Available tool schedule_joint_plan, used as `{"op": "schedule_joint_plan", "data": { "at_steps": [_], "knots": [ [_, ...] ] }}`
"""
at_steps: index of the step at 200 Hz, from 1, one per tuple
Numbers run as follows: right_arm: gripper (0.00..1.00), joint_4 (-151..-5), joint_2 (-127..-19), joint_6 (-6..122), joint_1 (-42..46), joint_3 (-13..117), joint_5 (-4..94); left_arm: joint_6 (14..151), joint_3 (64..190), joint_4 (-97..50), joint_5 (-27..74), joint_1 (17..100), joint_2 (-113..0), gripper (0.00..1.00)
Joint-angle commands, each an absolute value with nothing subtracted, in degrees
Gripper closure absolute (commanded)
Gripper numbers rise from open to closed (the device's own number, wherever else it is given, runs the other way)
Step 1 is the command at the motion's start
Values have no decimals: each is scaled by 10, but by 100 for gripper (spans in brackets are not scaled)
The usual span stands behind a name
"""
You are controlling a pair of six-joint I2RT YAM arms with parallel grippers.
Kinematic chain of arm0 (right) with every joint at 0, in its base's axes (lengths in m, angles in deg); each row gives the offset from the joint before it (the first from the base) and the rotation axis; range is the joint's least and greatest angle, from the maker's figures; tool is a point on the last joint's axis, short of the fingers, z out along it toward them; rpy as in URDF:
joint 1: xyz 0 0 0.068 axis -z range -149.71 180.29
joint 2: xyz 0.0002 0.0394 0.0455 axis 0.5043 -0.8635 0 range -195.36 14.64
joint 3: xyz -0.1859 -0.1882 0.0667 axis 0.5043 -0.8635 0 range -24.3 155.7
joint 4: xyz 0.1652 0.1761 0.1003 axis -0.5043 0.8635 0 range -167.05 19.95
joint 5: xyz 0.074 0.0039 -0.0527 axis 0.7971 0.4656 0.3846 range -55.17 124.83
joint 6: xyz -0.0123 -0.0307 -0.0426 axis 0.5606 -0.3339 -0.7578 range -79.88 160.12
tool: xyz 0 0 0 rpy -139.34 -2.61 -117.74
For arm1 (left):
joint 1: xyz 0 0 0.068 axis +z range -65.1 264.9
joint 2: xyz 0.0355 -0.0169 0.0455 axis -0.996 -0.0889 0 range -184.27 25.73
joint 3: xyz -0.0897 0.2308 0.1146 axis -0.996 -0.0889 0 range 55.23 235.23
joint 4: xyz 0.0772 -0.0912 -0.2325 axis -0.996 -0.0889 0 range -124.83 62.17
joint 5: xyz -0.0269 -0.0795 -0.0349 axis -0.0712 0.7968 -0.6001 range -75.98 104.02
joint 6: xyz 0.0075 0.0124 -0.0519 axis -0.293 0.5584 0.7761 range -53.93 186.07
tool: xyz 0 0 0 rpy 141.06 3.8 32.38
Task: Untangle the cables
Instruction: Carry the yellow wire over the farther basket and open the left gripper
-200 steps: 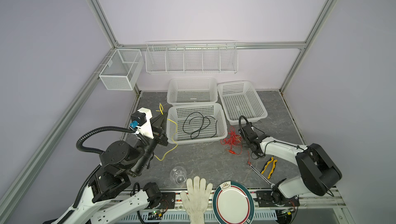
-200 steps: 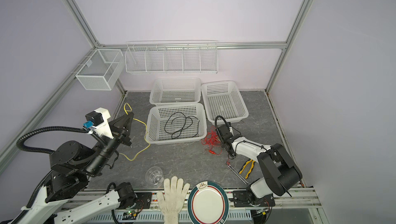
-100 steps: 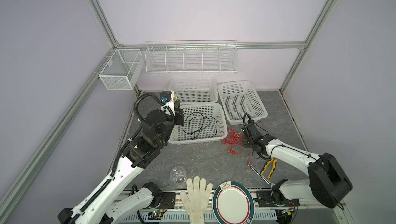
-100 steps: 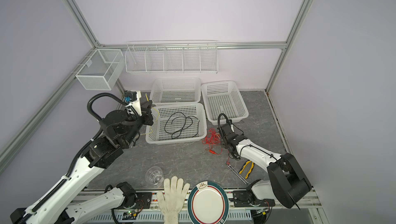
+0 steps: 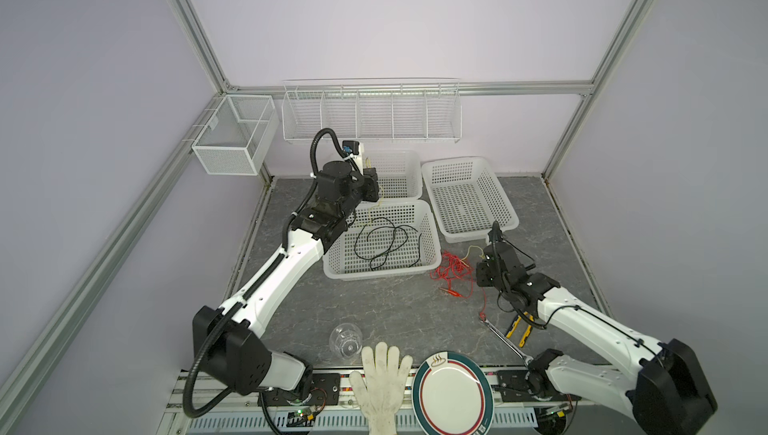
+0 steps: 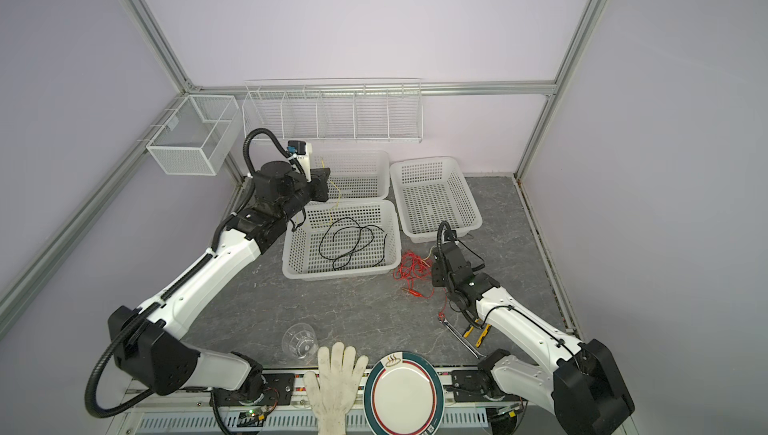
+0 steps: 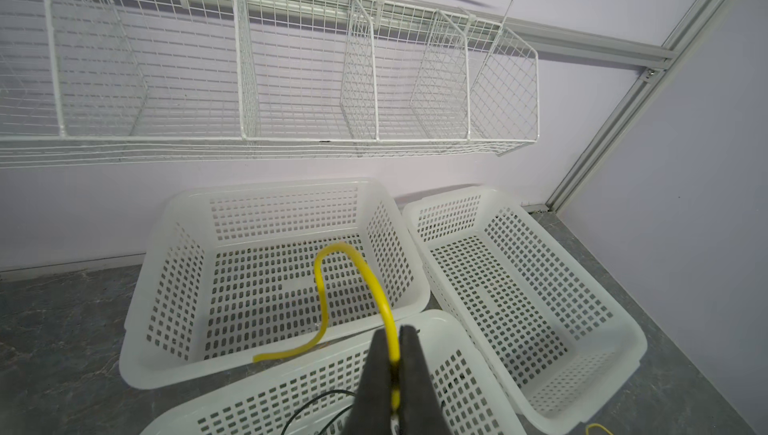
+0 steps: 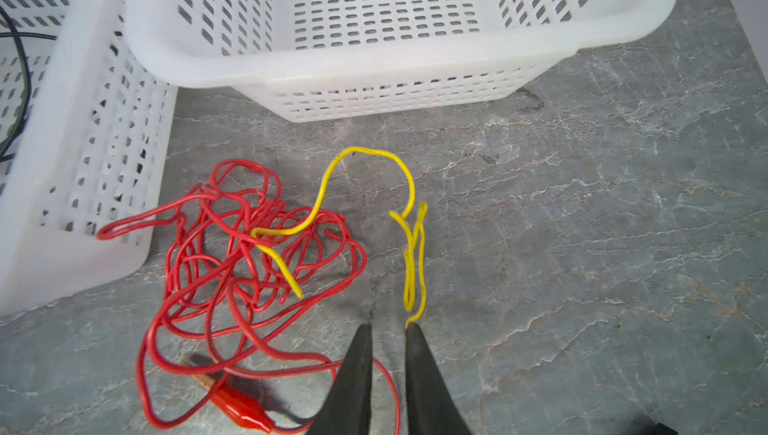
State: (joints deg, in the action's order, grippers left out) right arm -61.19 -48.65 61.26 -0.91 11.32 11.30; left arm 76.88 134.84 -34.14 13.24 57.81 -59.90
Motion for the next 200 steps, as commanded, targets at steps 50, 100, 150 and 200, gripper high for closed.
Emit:
{"op": "schedule_joint_plan", "data": {
  "at_steps": [50,100,150,200],
  "knots": [
    [73,-673,-482,592,-10,89,162,741,1497,-227,142,604,-800,100],
    [72,-684,-508,589,-13,100,177,731,1552,-179,121,605,-920,100],
    [71,-699,-543,589,-15,122,182,728,1643,-292,140,605,-1000,100],
    [71,-699,-571,597,-16,152,166,749,1631,-370,137,607,-1010,86]
  ]
}}
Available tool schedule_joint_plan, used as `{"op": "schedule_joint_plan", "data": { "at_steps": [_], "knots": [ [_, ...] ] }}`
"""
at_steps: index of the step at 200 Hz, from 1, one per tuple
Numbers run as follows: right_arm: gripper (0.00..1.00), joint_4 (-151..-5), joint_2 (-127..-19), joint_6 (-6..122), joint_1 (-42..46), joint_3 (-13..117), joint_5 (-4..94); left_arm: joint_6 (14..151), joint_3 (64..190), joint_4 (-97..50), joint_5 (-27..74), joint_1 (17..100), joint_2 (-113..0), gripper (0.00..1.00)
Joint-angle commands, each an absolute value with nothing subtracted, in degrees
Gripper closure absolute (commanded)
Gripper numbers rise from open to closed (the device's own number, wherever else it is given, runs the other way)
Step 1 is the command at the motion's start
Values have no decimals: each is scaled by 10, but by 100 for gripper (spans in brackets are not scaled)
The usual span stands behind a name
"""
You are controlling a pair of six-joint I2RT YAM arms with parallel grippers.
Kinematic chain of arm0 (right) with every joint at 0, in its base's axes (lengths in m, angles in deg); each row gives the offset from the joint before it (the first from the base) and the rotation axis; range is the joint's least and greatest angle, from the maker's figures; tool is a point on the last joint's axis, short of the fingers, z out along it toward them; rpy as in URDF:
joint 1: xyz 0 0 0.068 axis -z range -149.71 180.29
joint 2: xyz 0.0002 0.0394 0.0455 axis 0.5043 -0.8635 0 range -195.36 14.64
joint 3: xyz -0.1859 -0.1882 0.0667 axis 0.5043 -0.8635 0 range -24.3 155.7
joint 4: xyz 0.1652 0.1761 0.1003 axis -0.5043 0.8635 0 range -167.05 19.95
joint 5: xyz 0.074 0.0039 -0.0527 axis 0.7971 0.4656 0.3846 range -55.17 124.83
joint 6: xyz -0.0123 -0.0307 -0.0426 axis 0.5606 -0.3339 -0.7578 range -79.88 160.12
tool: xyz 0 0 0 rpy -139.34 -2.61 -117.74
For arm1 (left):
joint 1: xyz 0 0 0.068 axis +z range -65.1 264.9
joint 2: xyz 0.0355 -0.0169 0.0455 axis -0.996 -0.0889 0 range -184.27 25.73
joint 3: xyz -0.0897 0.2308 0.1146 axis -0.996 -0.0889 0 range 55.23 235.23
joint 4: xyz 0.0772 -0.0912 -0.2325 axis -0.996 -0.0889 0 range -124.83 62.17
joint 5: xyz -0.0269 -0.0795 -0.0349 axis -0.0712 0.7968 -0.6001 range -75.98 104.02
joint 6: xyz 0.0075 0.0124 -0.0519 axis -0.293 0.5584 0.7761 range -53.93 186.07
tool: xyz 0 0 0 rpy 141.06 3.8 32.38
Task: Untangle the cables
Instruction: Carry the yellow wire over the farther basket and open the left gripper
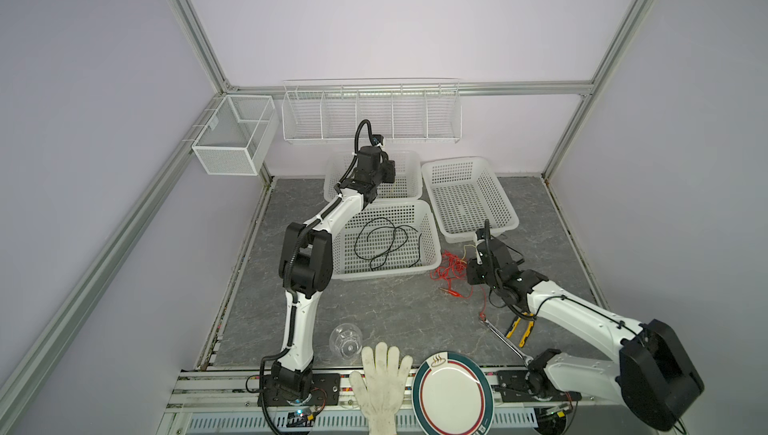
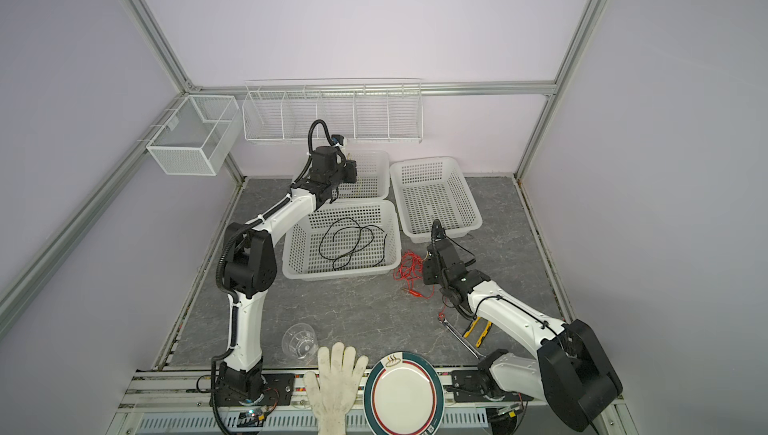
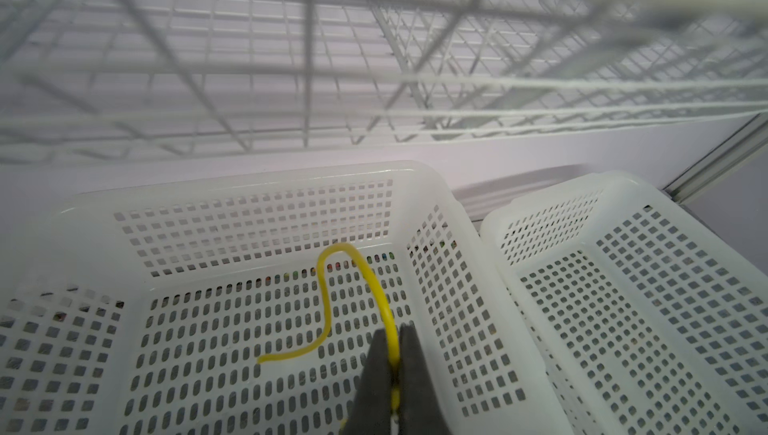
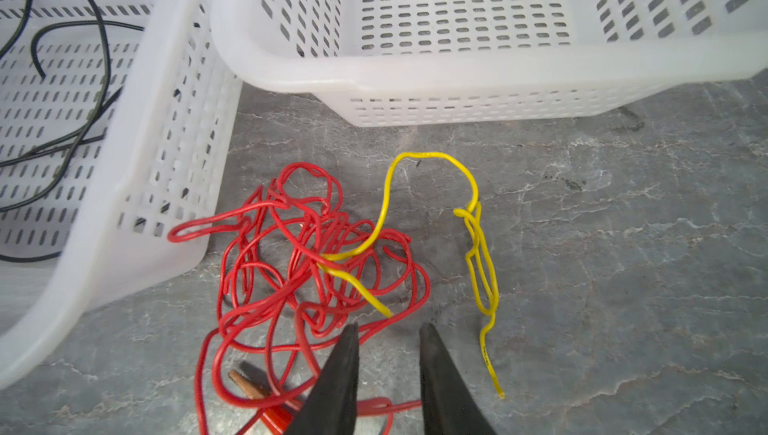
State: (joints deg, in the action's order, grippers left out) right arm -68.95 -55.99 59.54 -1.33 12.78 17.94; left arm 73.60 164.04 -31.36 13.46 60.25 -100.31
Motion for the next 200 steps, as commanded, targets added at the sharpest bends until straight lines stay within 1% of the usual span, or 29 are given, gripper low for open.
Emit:
{"op": "schedule_joint_plan", "data": {
  "at_steps": [1,7,25,69,76,99,115,122,145,192,200],
  "knots": [
    [71,-698,-572,597,-16,153,164,749,1629,-370,137,607,-1011,85],
    [71,-692,-574,601,-16,158,155,751,1624,-372,139,607,-1010,77],
    [71,-672,-575,614,-15,167,126,753,1614,-380,142,607,-1008,63],
    [70,-643,-544,621,-12,159,108,762,1585,-370,153,607,-988,44],
    [68,-636,-538,621,-10,157,103,765,1580,-366,158,607,-984,42],
    [66,-602,-528,623,0,157,95,765,1565,-358,186,607,-970,34],
    [65,-575,-527,625,14,158,103,768,1546,-349,206,607,-954,31],
    [63,-568,-529,624,23,157,116,771,1535,-341,212,607,-946,30],
    [63,-560,-540,627,57,148,159,786,1485,-306,233,605,-911,28],
    [62,-611,-583,620,95,138,207,796,1391,-257,269,582,-833,27],
    [60,-626,-594,618,99,140,220,793,1376,-255,271,574,-820,27]
  ]
}}
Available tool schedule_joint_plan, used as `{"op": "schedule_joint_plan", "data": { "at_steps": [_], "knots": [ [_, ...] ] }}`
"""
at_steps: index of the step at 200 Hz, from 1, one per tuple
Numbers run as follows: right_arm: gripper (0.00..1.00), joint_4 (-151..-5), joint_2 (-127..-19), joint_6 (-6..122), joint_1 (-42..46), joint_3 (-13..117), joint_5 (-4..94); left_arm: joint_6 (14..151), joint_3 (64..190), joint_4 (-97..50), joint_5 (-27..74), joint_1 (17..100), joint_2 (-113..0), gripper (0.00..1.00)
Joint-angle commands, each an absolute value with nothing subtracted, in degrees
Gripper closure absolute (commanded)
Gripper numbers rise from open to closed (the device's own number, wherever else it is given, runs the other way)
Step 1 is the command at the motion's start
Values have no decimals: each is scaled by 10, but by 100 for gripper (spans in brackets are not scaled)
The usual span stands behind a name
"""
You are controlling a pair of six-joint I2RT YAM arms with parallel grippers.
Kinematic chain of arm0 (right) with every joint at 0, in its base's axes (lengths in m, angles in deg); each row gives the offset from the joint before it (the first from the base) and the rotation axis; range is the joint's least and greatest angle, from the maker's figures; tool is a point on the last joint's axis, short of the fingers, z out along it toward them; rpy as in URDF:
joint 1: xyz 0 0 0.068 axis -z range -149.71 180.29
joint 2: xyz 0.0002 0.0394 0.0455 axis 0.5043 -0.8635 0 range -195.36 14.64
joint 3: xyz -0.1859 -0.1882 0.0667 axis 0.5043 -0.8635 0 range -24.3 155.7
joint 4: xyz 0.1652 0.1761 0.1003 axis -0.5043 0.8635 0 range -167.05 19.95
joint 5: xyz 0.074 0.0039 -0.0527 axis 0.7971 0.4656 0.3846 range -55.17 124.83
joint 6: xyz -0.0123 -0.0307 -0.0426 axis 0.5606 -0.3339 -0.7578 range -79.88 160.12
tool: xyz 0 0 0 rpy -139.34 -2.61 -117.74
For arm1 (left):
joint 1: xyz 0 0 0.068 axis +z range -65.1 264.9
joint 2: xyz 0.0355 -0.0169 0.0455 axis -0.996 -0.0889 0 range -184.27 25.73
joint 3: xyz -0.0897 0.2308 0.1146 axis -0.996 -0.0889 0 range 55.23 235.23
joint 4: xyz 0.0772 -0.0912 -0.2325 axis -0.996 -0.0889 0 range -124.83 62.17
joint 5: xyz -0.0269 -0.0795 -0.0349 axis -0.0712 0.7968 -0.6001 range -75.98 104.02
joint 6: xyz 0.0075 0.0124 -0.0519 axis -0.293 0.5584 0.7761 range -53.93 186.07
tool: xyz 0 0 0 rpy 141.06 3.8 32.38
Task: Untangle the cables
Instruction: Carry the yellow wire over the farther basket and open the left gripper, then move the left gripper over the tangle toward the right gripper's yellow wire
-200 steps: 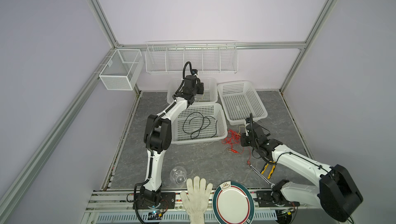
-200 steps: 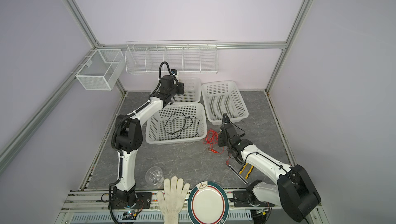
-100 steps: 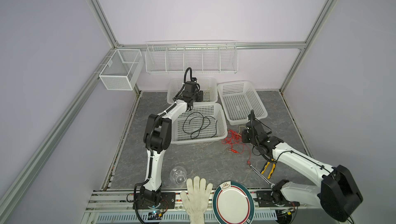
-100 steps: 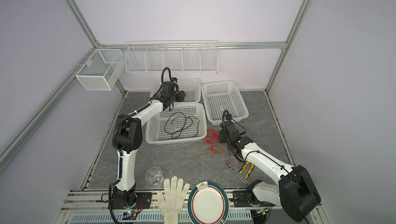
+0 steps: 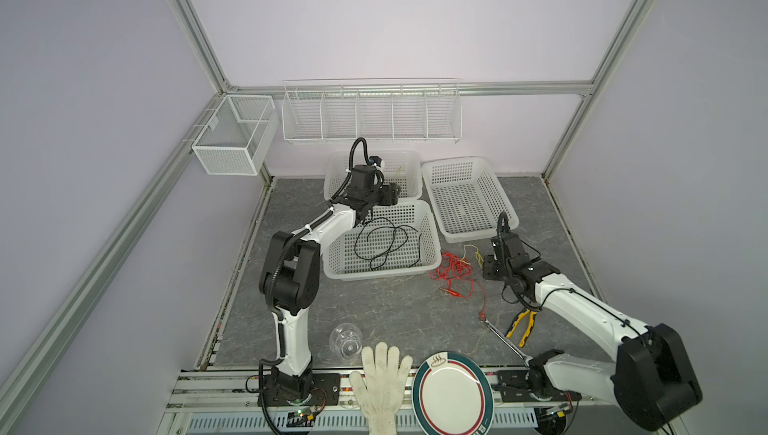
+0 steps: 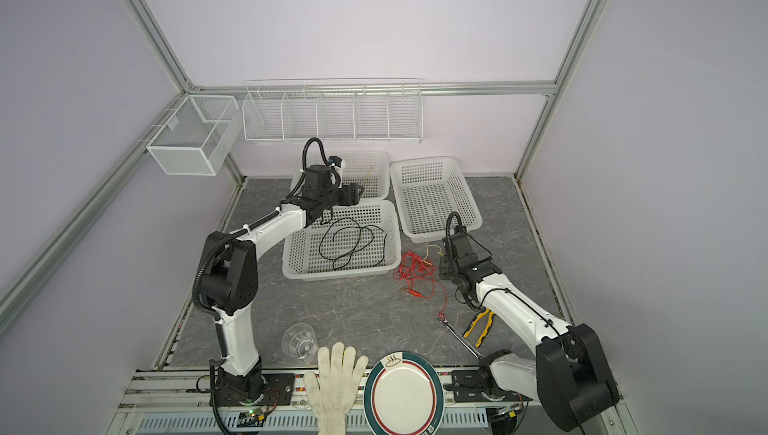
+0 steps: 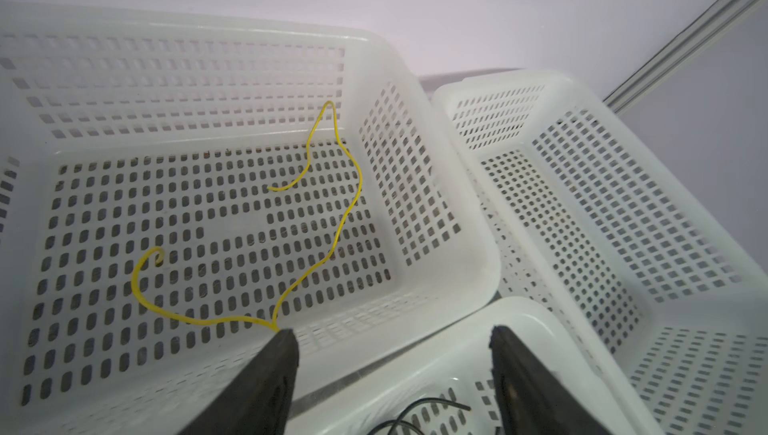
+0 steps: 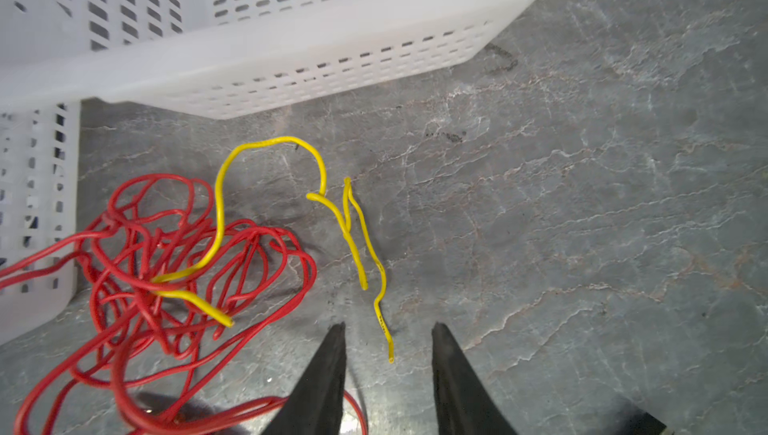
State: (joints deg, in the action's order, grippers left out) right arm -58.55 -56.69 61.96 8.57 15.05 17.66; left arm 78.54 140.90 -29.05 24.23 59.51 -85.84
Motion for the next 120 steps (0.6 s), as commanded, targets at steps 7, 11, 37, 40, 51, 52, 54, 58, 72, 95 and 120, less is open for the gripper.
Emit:
{"op": "schedule_joint_plan", "data": {
  "at_steps": [7,11,37,40,51,52,54,58,72,95,120],
  "knots": [
    [57,-636,-607,613,102,144,230,791,1363,-252,272,568,-808,27],
    [56,-641,-614,611,103,147,233,790,1356,-251,271,563,-801,27],
    [55,-665,-669,599,106,169,236,782,1305,-241,269,538,-759,27],
    [55,-667,-676,598,106,173,237,781,1299,-239,269,535,-754,27],
    [55,-672,-702,596,107,183,237,787,1276,-227,270,528,-738,26],
    [55,-672,-704,596,107,185,237,787,1274,-227,270,527,-736,27],
    [55,-672,-707,596,108,187,237,788,1270,-224,271,526,-734,27],
    [56,-673,-714,596,108,190,236,791,1261,-220,272,524,-728,26],
    [64,-678,-733,599,109,195,235,804,1235,-205,275,520,-710,26],
    [81,-680,-732,602,110,190,238,819,1204,-189,284,519,-687,26],
    [93,-654,-706,598,108,184,227,816,1182,-182,297,514,-667,26]
  ]
}}
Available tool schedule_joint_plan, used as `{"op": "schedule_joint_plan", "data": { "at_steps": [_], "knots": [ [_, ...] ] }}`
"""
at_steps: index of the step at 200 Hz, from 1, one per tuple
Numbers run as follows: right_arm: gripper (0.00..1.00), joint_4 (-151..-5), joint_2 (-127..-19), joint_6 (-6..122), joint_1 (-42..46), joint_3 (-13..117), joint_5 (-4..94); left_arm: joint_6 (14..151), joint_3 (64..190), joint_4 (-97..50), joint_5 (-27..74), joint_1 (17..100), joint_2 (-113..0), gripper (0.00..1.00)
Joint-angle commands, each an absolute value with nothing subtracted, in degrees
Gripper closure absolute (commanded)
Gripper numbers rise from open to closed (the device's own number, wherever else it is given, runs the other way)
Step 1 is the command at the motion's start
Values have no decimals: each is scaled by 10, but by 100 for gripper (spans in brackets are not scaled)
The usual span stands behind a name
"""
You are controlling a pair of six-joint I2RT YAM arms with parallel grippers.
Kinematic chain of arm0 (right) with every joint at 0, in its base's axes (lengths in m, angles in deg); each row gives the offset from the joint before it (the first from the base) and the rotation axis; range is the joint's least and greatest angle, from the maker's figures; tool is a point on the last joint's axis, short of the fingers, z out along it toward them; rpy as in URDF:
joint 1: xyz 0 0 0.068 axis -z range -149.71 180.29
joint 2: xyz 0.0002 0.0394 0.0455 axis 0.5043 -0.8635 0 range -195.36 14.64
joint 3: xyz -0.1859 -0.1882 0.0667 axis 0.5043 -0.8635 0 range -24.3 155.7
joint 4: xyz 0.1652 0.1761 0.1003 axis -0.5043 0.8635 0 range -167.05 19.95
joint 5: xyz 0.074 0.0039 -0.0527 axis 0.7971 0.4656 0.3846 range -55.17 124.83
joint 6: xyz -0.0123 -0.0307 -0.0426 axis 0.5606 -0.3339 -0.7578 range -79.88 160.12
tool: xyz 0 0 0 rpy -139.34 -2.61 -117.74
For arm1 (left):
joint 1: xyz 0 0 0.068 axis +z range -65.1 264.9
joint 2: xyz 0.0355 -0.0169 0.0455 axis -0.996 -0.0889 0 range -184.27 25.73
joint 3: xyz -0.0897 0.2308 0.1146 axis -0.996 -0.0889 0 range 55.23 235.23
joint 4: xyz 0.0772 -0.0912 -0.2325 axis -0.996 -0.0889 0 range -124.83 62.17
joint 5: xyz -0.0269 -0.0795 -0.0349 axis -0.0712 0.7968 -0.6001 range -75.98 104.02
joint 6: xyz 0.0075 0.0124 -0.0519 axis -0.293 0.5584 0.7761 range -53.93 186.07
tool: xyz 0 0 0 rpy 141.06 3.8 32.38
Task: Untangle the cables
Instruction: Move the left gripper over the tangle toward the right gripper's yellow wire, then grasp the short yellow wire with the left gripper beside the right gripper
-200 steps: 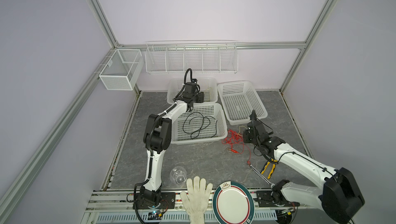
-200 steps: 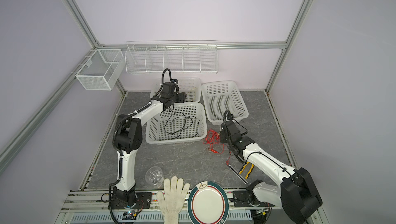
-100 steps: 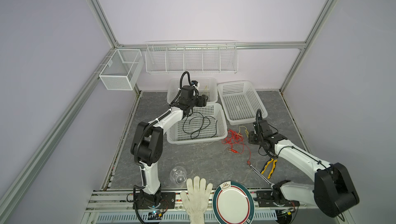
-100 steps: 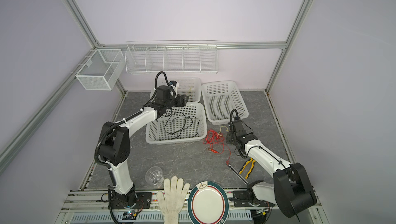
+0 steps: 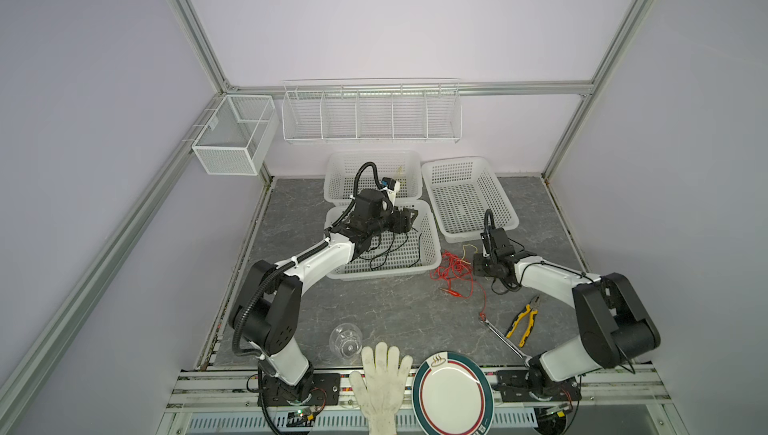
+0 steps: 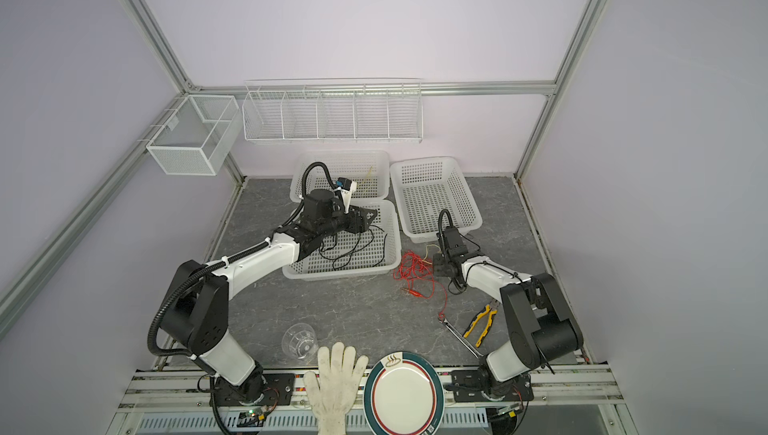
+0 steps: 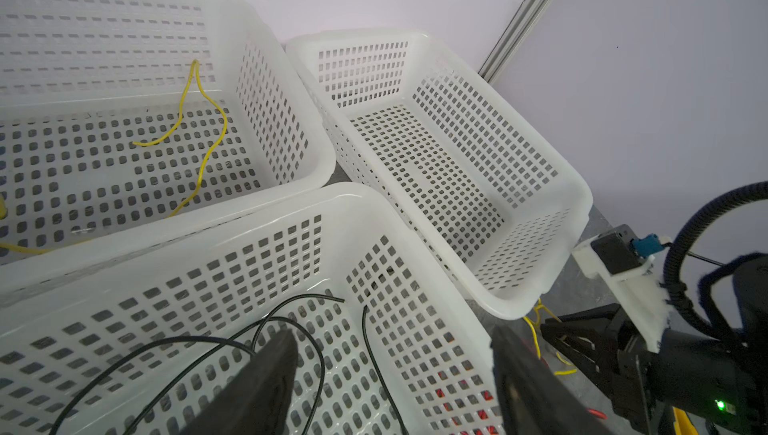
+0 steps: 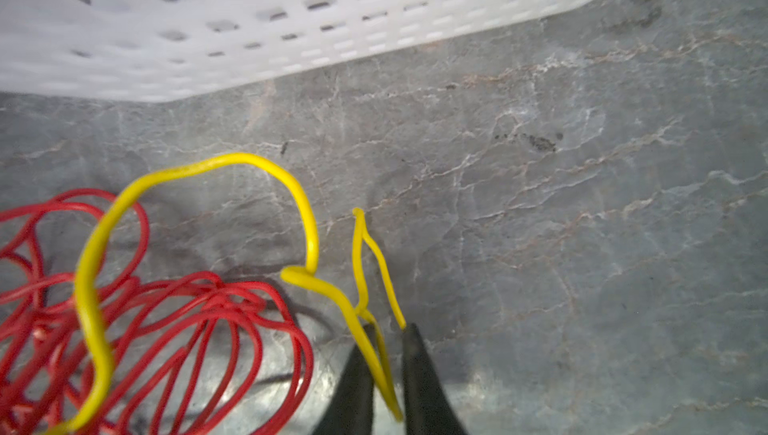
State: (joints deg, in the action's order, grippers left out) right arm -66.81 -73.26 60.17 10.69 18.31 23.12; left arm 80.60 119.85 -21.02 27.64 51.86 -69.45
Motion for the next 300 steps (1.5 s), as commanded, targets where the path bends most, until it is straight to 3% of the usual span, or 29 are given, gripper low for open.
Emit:
{"op": "schedule_joint_plan", "data": {
  "at_steps": [1,65,111,181,256,300],
  "knots": [
    [94,-653,-704,598,108,184,227,816,1182,-182,298,514,-667,26],
    [94,-569,-510,561,66,150,153,807,1186,-183,326,493,-653,22],
    [94,-597,-406,502,7,121,140,794,1209,-184,352,461,-655,22],
    [94,-621,-373,477,4,108,184,725,1279,-247,392,372,-699,26],
    [94,-646,-327,469,4,91,214,747,1338,-264,418,345,-776,33],
    [94,-663,-326,469,3,85,234,771,1374,-264,432,340,-811,47]
  ]
}}
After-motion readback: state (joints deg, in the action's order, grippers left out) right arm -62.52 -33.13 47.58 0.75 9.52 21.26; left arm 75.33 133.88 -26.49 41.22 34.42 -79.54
